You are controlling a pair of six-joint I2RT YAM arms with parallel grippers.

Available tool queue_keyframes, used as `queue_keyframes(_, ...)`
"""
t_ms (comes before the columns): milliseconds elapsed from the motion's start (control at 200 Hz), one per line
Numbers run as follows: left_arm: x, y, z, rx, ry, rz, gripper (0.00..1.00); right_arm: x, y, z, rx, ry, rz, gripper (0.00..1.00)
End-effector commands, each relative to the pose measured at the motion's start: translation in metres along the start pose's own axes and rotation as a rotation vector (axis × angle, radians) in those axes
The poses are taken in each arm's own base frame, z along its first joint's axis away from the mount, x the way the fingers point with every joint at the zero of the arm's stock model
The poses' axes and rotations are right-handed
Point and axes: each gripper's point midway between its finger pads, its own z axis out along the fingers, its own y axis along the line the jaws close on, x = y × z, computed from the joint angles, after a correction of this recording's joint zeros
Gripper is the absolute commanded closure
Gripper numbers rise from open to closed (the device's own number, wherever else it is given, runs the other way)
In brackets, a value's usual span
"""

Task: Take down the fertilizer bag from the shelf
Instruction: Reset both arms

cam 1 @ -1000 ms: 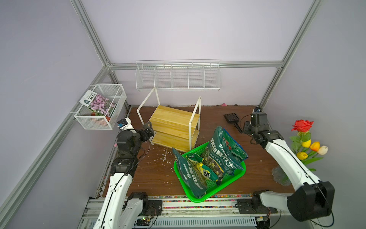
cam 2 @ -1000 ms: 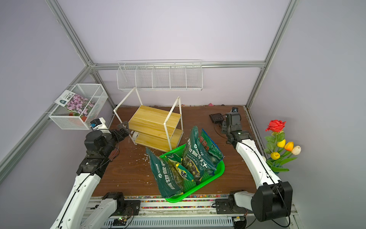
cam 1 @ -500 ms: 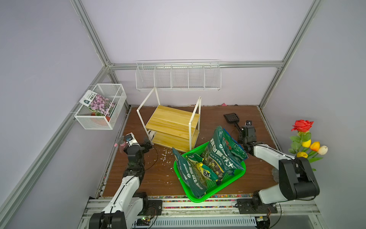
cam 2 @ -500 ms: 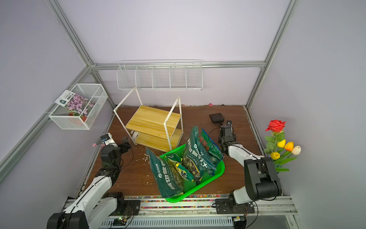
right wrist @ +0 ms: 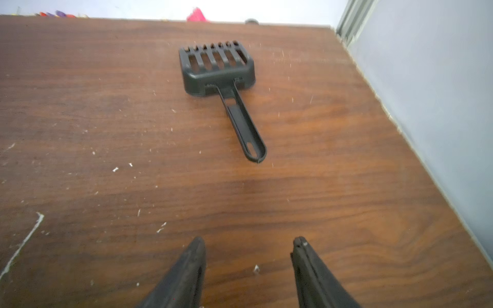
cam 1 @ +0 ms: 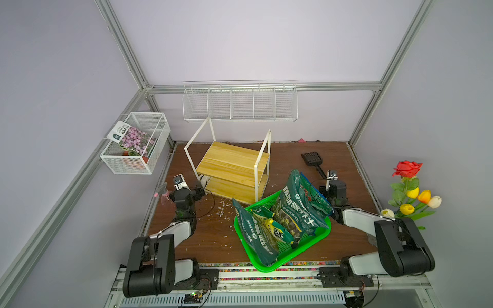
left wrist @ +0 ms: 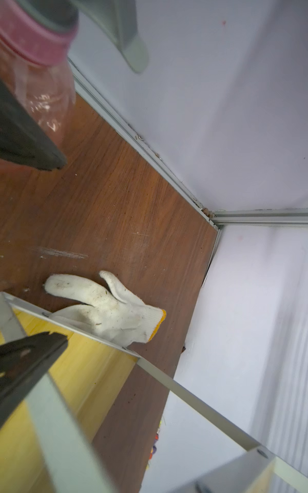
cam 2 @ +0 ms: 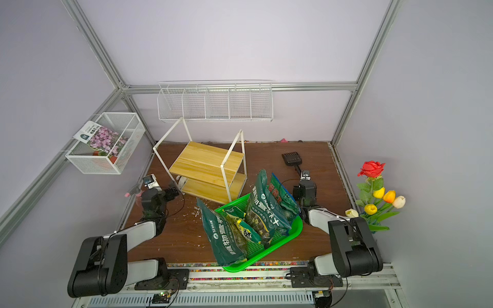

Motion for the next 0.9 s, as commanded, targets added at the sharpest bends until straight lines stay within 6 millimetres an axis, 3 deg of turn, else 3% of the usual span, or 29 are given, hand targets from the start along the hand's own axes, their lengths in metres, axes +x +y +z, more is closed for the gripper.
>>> queue_keyframes(0,-0.017,-0.016,0.010,0.078,-0.066,0.041,0.01,-0.033,-0.007,-0.006,0.034,-0.179,-0.044,0.43)
queue_keyframes(105,-0.015,-0.018,0.013,0.094,-0.076,0.058,0.01,-0.027,-0.006,-0.002,0.036,-0.188,-0.053,0.42)
queue_keyframes(210,0.001,-0.018,0.013,0.128,-0.097,0.052,0.01,-0.023,-0.005,0.000,0.035,-0.242,-0.039,0.41)
queue_keyframes(295,0.004,-0.018,0.015,0.128,-0.084,0.048,0.01,-0.012,-0.005,0.000,0.030,-0.233,-0.038,0.37)
queue_keyframes(460,0.004,-0.026,0.012,0.176,-0.104,0.081,0.01,-0.013,-0.003,0.002,0.021,-0.246,-0.041,0.32)
queue_keyframes(495,0.003,-0.025,0.012,0.171,-0.108,0.081,0.01,-0.013,-0.003,0.003,0.025,-0.249,-0.043,0.27)
queue_keyframes(520,0.003,-0.025,0.012,0.170,-0.110,0.080,0.01,-0.013,-0.004,0.003,0.031,-0.242,-0.039,0.05)
queue_keyframes(540,0.003,-0.024,0.013,0.168,-0.108,0.079,0.01,-0.012,-0.006,0.004,0.039,-0.234,-0.034,0.01)
queue_keyframes(900,0.004,-0.029,0.019,0.137,-0.086,0.118,0.01,-0.014,-0.014,0.005,0.086,-0.234,-0.015,0.01)
